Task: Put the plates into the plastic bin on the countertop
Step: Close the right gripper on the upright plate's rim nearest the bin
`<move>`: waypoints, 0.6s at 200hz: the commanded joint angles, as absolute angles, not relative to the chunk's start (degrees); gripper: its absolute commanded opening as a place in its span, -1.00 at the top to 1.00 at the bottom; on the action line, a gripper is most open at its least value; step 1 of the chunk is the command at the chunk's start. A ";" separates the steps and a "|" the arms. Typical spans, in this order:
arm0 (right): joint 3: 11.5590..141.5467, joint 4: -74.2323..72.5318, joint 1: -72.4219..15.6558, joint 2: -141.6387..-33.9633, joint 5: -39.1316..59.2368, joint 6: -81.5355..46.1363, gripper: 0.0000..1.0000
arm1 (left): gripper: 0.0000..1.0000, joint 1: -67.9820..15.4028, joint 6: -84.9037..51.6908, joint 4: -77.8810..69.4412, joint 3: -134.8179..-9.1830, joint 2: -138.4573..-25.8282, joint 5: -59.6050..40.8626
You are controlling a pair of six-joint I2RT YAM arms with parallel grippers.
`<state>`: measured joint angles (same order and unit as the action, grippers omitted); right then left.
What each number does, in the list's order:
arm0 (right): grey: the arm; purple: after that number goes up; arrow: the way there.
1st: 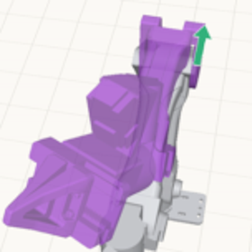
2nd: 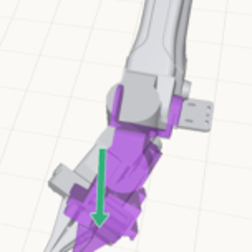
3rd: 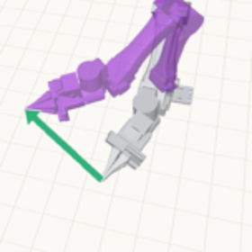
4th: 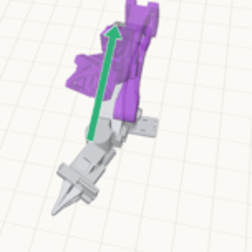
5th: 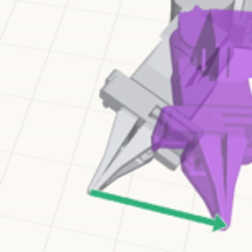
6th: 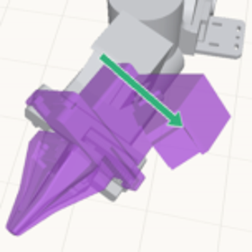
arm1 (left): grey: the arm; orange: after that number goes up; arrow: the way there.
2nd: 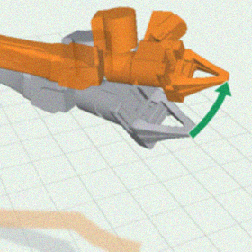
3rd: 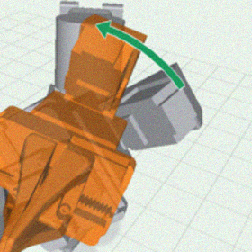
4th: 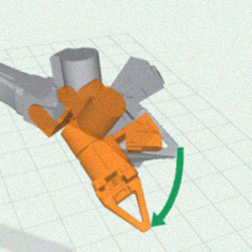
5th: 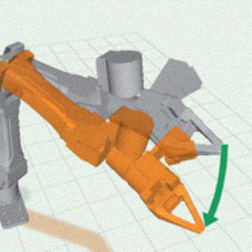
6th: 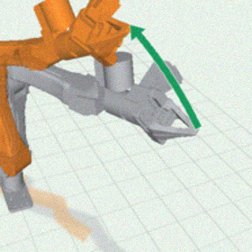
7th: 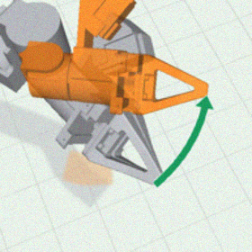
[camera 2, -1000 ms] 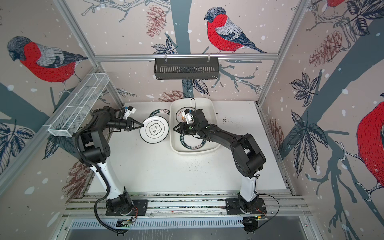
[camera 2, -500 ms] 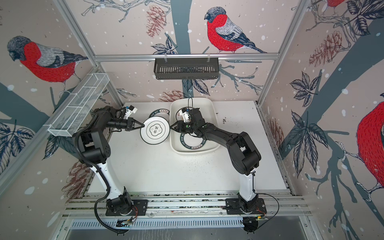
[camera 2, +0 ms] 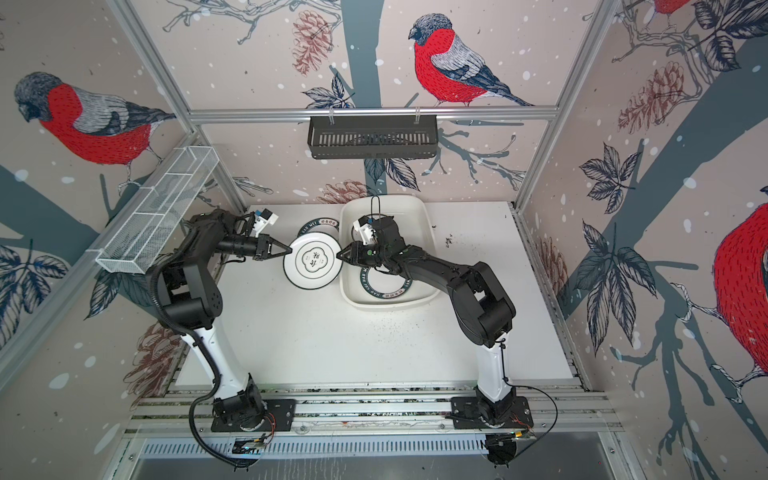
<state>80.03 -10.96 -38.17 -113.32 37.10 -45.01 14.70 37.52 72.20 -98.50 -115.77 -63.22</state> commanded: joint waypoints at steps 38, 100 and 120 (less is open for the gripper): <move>80.51 -12.79 -38.33 -113.53 38.40 -45.61 0.62 | 1.00 13.12 38.32 73.66 -98.92 -114.28 -65.30; 79.54 -14.20 -38.17 -113.15 39.11 -46.35 0.94 | 0.96 12.57 37.75 73.30 -98.89 -113.73 -65.08; 79.61 -14.52 -38.10 -113.14 39.55 -46.58 0.95 | 0.62 12.56 37.23 72.87 -98.96 -113.57 -65.30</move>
<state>79.66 -12.25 -38.15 -113.36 38.94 -45.21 12.82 36.91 71.16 -98.50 -114.32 -62.43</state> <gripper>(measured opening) 0.087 0.093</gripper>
